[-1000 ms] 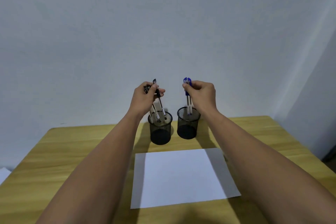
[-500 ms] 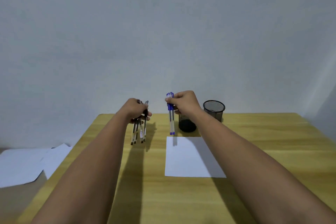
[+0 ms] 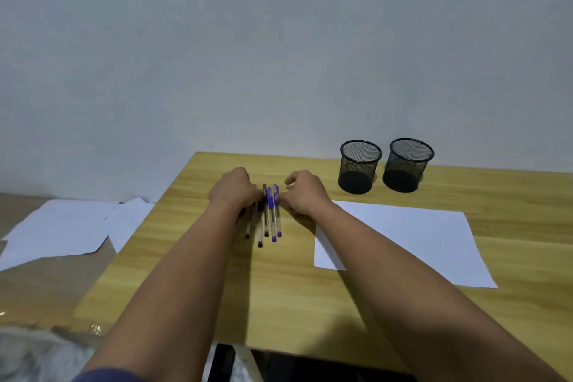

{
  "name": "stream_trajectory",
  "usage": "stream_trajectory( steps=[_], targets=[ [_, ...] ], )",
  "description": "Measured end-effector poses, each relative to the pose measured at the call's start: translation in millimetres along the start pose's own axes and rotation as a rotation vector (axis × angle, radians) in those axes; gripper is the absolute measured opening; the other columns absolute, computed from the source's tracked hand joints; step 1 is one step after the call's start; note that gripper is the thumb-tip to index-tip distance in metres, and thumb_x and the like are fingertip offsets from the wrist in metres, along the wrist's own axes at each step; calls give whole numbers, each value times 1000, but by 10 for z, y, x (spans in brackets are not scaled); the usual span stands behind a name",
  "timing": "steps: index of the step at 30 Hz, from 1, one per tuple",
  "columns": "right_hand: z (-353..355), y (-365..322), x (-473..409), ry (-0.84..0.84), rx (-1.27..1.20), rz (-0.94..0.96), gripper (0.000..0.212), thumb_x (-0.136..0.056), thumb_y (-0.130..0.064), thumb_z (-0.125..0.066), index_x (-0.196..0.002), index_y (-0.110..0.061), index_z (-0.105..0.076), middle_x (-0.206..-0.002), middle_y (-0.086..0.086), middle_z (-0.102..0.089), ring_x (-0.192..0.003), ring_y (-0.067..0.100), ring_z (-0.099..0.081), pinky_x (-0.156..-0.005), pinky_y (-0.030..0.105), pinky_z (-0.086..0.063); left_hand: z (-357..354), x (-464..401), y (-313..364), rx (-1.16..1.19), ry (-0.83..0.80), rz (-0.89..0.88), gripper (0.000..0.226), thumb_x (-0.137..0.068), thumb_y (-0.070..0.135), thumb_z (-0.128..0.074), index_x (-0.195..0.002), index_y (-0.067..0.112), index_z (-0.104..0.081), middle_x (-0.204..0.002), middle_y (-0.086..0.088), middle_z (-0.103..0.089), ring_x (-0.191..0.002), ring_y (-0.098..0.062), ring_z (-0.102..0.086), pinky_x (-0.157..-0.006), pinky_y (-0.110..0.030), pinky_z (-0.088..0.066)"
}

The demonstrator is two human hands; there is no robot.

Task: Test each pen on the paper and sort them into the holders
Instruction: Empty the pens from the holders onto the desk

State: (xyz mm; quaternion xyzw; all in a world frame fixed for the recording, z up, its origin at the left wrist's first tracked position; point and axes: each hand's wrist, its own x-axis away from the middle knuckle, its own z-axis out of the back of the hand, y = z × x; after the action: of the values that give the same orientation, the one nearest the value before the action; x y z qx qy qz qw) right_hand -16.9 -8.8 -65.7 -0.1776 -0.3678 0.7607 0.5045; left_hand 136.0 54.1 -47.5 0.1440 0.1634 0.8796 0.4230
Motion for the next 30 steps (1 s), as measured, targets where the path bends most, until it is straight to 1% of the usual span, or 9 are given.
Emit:
stream_trajectory(
  steps=[3, 6, 12, 16, 19, 22, 26, 28, 30],
  targets=[
    [-6, -2, 9, 10, 88, 38, 45, -91, -26, -80, -133, -14, -70, -134, 10, -70, -120, 29, -67, -91, 33, -53, -25, 55, -19, -79, 32, -33, 43, -81, 46, -74, -113, 21, -58, -102, -1, -63, -91, -24, -60, -78, -35, -50],
    [-21, -10, 41, 5, 138, 59, 32, -92, -23, -80, -122, -14, -75, -126, 10, -73, -115, 29, -67, -81, 29, -48, -78, 66, -67, -58, 52, -37, 44, -83, 45, -72, -117, 21, -60, -109, -2, -67, -94, -25, -61, -78, -35, -50],
    [-89, -50, 84, -21, 209, 19, 19, -85, -21, -80, -96, -7, -74, -93, 11, -76, -92, 31, -73, -71, 36, -57, -112, 85, -141, -20, 78, -46, 38, -82, 46, -73, -113, 24, -63, -108, -2, -69, -99, -27, -65, -85, -40, -55],
    [-100, -101, 109, -21, 212, -2, 16, -85, -19, -75, -95, -7, -70, -88, 8, -72, -87, 31, -70, -61, 31, -48, -124, 94, -153, -21, 81, -65, 36, -83, 47, -73, -110, 25, -63, -105, -1, -69, -96, -26, -65, -84, -40, -55],
    [-134, -108, 149, -14, 250, -9, 15, -87, -18, -74, -86, -13, -60, -81, 5, -61, -79, 27, -62, -53, 31, -39, -133, 96, -161, -33, 86, -77, 35, -85, 47, -72, -111, 25, -64, -104, 0, -69, -95, -24, -65, -74, -34, -50],
    [-182, -101, 194, 25, 286, -22, 28, -90, -16, -75, -79, -18, -49, -81, 2, -55, -81, 26, -59, -53, 32, -38, -139, 100, -178, -36, 84, -81, 34, -86, 46, -70, -112, 25, -63, -102, 1, -69, -93, -23, -64, -71, -33, -47],
    [-60, -139, 235, 64, 291, -14, 32, -91, -12, -74, -74, -16, -47, -80, 3, -54, -82, 30, -59, -58, 32, -41, -89, 147, -156, -15, 149, -129, 43, -88, 41, -68, -127, 24, -61, -122, 0, -67, -108, -24, -63, -78, -36, -50],
    [104, -169, 263, 67, 243, 7, 25, -89, -21, -78, -75, -11, -60, -78, 5, -63, -79, 31, -64, -57, 32, -47, -48, 179, -118, 43, 185, -226, 48, -90, 36, -67, -136, 24, -58, -132, -2, -63, -116, -25, -61, -85, -41, -54],
    [296, -183, 301, 50, 127, 24, 16, -86, -23, -81, -80, -9, -75, -84, 10, -77, -80, 31, -75, -69, 37, -60, -5, 244, -34, 112, 157, -343, 56, -90, 31, -69, -143, 26, -52, -141, -1, -58, -122, -25, -58, -94, -45, -53]
  ],
)
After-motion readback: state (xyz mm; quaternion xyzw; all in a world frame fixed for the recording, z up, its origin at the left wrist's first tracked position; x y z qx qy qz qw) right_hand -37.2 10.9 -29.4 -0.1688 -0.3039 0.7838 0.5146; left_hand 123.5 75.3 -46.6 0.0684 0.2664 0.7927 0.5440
